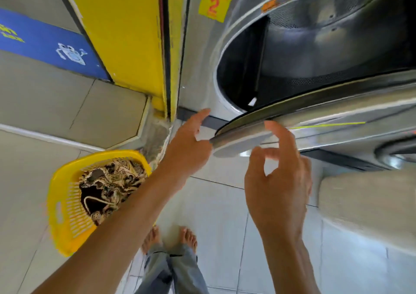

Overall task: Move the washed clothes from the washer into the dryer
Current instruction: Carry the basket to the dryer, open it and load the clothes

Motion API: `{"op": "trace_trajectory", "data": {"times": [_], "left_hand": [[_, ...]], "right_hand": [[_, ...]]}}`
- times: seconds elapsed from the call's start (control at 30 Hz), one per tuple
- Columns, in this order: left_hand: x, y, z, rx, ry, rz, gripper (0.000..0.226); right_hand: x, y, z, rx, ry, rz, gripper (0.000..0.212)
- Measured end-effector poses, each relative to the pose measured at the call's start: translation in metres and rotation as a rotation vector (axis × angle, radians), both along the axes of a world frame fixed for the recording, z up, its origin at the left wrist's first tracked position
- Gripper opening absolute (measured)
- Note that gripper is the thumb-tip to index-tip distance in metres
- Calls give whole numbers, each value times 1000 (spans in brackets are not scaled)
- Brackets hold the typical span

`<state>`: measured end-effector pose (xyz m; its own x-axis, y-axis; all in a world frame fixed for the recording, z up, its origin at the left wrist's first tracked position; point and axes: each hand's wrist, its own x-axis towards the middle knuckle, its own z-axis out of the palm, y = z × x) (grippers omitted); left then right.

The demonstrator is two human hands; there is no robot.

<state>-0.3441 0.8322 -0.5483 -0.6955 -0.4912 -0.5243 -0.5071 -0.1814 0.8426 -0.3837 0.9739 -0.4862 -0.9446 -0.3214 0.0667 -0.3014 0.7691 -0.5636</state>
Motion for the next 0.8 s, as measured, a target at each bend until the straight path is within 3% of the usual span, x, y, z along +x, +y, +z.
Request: {"op": "trace_trajectory", "data": {"times": [0.2,0.4,0.47,0.6,0.8], "left_hand": [[-39,33,33,-140,135,-283,80],[-12,45,38,-203,42,-459,80],[3,59,38,-217,9,-510,76],[34,104,46,-192,5,-508,80],[48,212,86,-187,-63,-282,47]], "right_hand": [[-14,-6,12,-275,85,-164,34],[5,7,13,-373,53,-277,19],[17,25,11,-392,29,-289,23],[45,78,10,-390,1,-269,37],[84,183,27,-379,-110,-379,34]]}}
